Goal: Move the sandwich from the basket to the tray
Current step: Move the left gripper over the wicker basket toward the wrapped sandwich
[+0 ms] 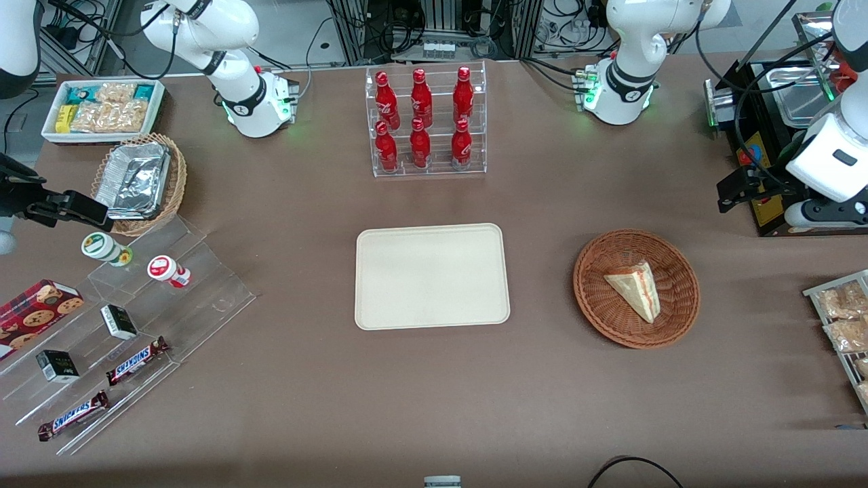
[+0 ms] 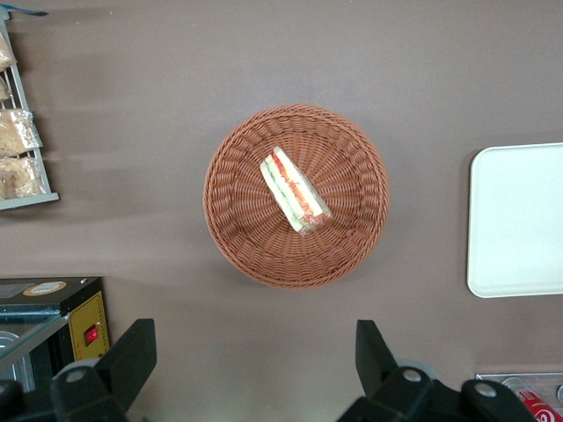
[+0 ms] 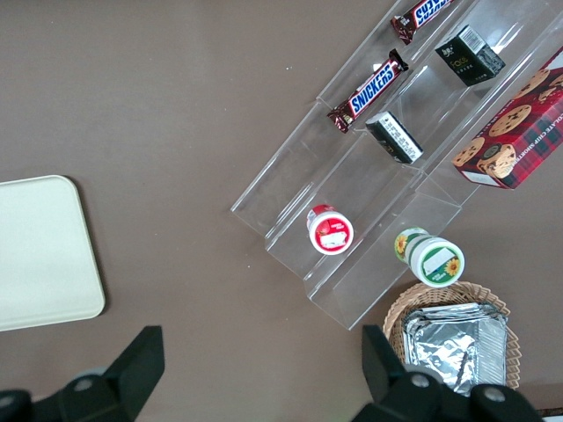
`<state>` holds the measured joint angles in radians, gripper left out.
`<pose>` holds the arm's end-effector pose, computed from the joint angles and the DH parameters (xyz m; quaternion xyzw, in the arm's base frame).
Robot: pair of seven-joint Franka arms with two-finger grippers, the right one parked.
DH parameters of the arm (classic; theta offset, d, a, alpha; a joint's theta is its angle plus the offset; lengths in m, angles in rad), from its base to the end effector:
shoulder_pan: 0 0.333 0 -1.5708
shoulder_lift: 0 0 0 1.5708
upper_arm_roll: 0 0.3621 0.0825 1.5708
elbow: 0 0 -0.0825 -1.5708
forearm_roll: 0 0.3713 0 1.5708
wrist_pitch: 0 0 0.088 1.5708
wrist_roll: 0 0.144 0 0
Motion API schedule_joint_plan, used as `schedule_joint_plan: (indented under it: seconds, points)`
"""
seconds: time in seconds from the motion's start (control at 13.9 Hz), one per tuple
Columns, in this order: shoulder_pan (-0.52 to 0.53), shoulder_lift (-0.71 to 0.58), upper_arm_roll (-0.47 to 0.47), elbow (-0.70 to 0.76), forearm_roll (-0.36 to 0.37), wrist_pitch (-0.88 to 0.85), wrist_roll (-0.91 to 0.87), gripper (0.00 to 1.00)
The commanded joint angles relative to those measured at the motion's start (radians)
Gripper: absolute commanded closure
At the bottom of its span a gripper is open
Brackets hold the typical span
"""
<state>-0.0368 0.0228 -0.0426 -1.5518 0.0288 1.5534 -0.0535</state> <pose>0.5459 -0.0389 0.6284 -0.9998 0.0128 0.0096 0.0146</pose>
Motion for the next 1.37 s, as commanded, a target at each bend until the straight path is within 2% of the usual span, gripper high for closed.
schedule_joint_plan:
  seconds: [0.0,0.36,0.58,1.01,1.3]
  points:
    - [0.003,-0.009,0.003,0.015,-0.018,-0.032,0.027,0.0]
    - [0.0,0.049,0.001,-0.037,0.002,0.046,-0.005,0.0]
    - [-0.011,0.042,-0.003,-0.219,0.046,0.259,-0.153,0.0]
    - [-0.014,0.065,-0.045,-0.493,0.046,0.681,-0.581,0.0]
    - [-0.014,0.114,-0.045,-0.631,0.048,0.868,-0.621,0.0]
